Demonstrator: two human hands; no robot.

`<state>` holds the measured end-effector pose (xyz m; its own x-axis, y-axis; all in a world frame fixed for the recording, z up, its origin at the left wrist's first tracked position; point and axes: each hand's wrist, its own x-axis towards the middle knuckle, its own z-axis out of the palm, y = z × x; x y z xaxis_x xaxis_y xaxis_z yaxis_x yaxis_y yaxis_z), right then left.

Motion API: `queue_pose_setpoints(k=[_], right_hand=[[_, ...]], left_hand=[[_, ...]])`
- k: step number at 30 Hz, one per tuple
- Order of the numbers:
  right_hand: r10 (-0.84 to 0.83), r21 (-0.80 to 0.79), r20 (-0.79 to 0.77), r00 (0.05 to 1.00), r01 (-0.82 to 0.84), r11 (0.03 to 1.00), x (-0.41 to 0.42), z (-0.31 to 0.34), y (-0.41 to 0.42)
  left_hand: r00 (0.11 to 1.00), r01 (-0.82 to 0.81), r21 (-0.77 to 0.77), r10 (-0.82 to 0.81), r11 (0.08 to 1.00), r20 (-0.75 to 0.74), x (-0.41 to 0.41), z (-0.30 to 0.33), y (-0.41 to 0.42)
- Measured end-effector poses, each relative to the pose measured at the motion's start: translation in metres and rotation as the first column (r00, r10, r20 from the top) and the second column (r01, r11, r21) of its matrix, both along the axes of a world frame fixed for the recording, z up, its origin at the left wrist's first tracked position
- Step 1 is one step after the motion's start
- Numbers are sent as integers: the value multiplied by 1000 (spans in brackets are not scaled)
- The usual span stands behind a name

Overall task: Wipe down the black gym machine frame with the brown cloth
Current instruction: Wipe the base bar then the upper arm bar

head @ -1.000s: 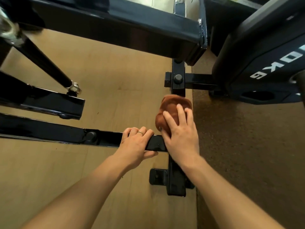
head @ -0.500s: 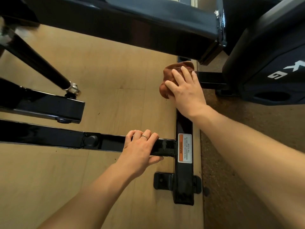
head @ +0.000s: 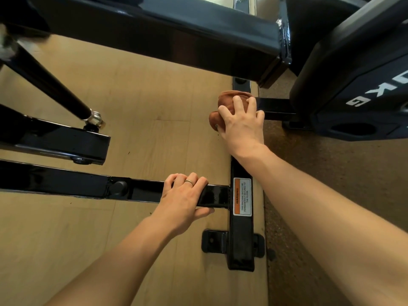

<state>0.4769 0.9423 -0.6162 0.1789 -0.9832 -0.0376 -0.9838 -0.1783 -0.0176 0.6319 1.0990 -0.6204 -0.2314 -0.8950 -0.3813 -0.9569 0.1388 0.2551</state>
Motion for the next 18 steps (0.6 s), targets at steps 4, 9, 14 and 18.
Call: queue_pose_setpoints(k=[4,9,14,18], right_hand=[[2,17,32,999,-3,1000,0,-4,43],[-39,70,89,995,33,997,-5,1,113],[-232,83,331,915,217,973,-13,-3,196],[-248,90,407,879,232,969,-19,-6,207]], left_hand=[[1000,6,-1,-6,1000,12,-1,0,0],[1000,19,-7,-19,1000,19,-1,0,-1],[999,27,-18,-27,999,18,1,-2,0],[999,30,-20,-30,999,14,0,-3,-1]])
